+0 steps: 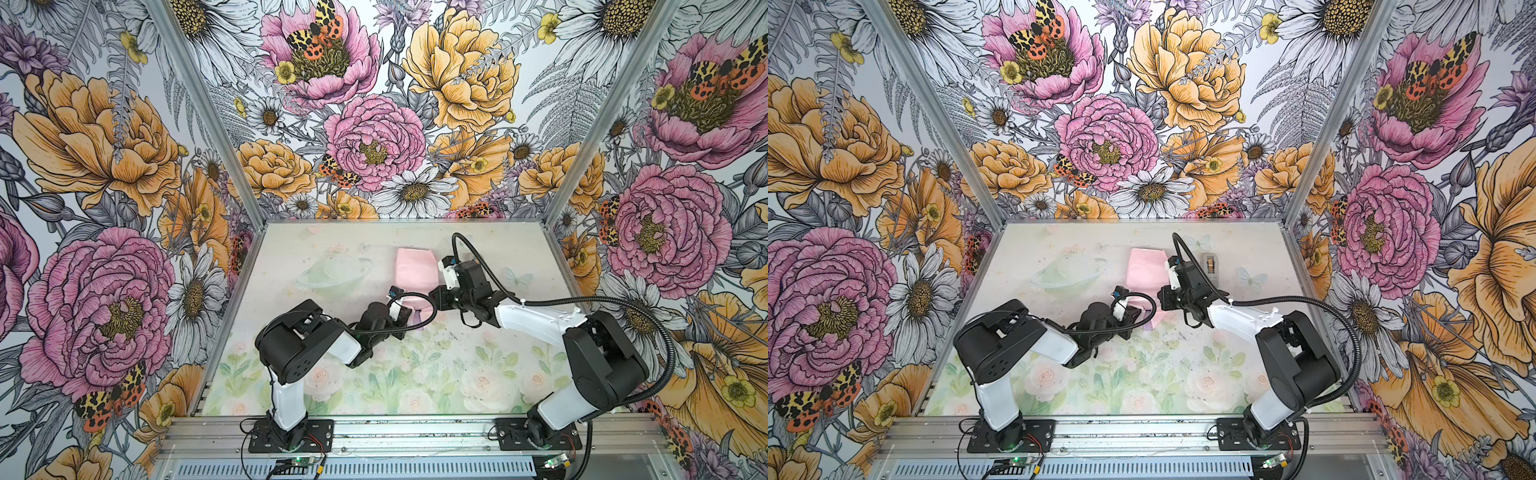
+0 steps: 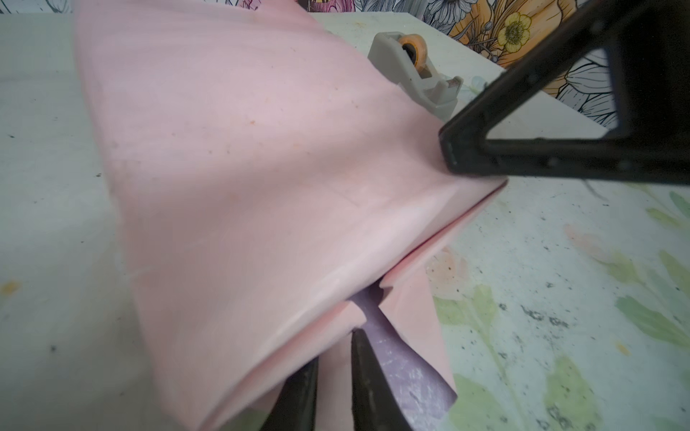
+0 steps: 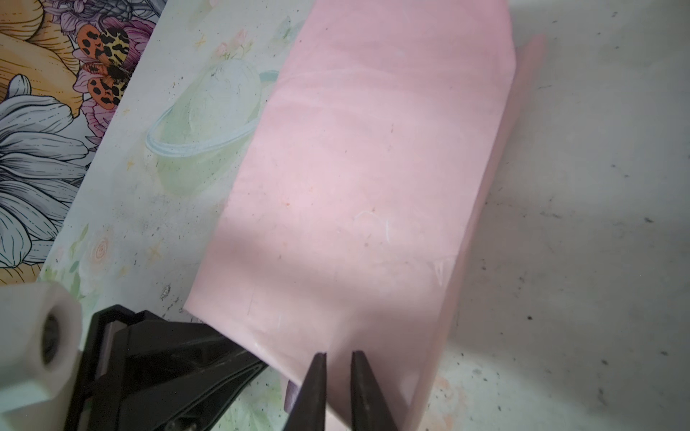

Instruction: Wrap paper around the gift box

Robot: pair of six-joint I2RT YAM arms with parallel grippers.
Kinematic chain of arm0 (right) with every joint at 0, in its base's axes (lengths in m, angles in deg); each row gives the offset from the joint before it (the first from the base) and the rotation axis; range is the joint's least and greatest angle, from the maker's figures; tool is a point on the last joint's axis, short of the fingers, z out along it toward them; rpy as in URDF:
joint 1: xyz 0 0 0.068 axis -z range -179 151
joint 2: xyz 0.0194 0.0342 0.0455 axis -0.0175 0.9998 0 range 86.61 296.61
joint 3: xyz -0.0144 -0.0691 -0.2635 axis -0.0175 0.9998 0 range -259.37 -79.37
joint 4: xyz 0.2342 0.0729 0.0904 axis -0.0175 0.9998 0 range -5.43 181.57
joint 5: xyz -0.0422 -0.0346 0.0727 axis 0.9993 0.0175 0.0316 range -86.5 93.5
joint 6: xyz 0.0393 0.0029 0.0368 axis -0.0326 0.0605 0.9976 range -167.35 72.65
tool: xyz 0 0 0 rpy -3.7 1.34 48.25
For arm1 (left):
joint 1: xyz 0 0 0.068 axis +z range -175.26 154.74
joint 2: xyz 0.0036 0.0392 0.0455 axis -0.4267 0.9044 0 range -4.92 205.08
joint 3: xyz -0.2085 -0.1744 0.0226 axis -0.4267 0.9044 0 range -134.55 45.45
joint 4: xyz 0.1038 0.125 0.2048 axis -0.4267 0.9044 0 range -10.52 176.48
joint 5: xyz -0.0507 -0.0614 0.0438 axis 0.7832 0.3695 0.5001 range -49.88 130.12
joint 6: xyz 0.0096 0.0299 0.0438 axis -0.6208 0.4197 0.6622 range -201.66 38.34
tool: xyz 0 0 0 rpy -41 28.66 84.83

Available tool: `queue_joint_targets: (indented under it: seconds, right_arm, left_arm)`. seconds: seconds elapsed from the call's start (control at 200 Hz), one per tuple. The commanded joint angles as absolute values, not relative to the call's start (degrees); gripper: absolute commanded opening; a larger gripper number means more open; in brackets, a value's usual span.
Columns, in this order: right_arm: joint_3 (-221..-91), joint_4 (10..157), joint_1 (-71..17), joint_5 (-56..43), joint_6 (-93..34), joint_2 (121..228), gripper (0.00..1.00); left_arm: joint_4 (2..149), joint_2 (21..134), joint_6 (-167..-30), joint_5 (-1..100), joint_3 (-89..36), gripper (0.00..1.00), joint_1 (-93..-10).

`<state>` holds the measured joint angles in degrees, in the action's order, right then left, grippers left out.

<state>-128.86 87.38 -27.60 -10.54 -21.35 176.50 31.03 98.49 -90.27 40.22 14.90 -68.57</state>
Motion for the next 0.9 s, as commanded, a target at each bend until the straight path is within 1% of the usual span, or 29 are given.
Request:
queue_joint_targets:
  seconds: [0.0,0.055,0.26,0.41,0.57,0.71,0.735,0.896]
  right_arm:
    - [-127.9,88.3,-28.0,-10.9,-21.1,174.1,0.21]
    - [-127.8,88.3,-28.0,-10.8,-21.1,173.3,0.23]
    - [-128.0,88.4,-27.8,-11.1,-21.2,173.3,0.23]
    - [-128.0,88.4,-27.8,-11.1,-21.3,173.8,0.22]
    - [-128.2,88.4,-27.8,-11.2,-21.4,174.1,0.21]
    - [-128.1,88.4,-27.7,-11.4,-21.4,174.1,0.19]
    - [-128.1,88.4,-27.8,-11.4,-21.4,174.2,0.19]
    - [-127.9,88.4,-27.7,-11.5,-21.4,174.4,0.17]
  left_arm:
    - [31.0,91.7,-88.7,37.2,16.8,0.22,-69.9]
    - [33.1,88.9,-89.0,36.5,18.1,0.23,-70.1]
    - [45.1,79.0,-90.7,31.6,21.3,0.25,-70.2]
    - [53.9,74.7,-92.9,26.4,21.9,0.26,-69.6]
    - [56.3,77.2,-93.7,26.2,21.0,0.26,-68.2]
    - [55.7,82.5,-93.8,27.7,18.9,0.25,-67.0]
    - [55.6,83.5,-93.7,29.9,18.4,0.25,-66.9]
    - [52.0,88.2,-93.0,35.1,16.1,0.21,-67.2]
